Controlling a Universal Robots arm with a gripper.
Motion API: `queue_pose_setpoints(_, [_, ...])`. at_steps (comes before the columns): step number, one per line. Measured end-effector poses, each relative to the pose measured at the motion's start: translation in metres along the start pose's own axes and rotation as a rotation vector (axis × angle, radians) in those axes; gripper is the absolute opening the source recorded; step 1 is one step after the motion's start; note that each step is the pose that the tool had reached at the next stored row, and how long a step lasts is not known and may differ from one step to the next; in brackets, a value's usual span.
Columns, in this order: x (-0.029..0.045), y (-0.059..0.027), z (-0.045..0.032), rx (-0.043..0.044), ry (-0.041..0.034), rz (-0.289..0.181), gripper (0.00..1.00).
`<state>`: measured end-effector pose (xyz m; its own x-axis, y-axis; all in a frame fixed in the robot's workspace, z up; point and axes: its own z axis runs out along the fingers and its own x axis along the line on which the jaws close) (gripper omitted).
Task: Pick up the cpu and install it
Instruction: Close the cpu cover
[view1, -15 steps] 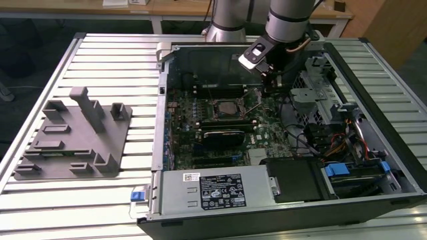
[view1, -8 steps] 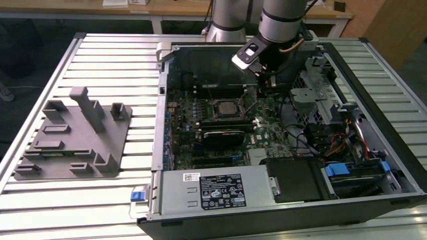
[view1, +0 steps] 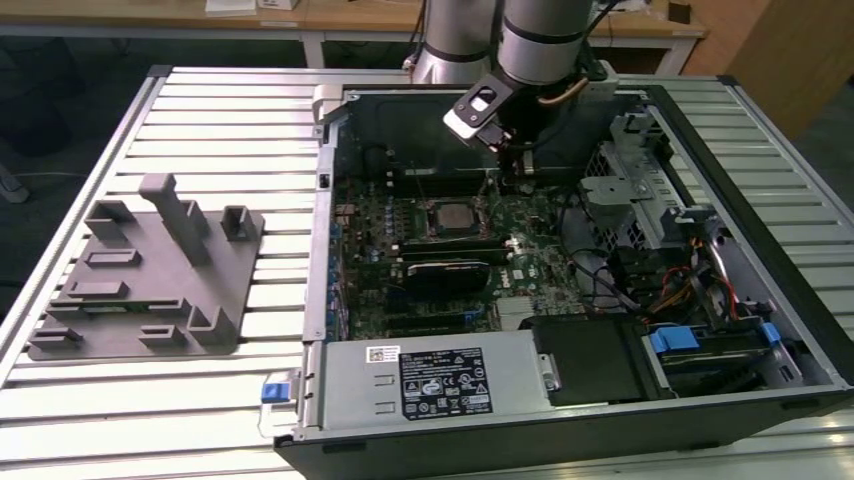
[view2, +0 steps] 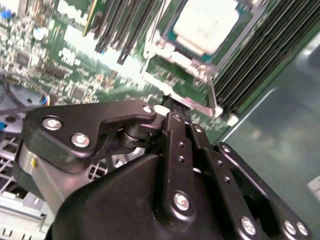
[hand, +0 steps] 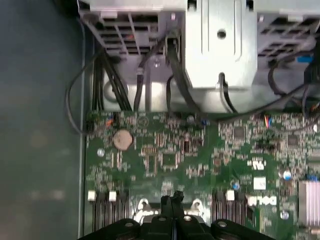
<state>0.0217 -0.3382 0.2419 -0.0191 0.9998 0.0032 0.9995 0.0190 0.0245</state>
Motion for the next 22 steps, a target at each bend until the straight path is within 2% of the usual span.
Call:
queue_pose_setpoints(4, [0.0002, -0.0093, -0.0001, -0.0001, 0.0001, 0.0, 0.11])
queue_pose_setpoints(14, [0.0002, -0.0126, 0.0002, 0.0, 0.0, 0.0, 0.11])
queue_pose_setpoints(15, [0.0003, -0.0162, 0.0012, 0.0, 0.0001, 0.0, 0.11])
queue_pose_setpoints(22, [-0.0022, -0.0266, 0.0042, 0.0, 0.0, 0.0, 0.11])
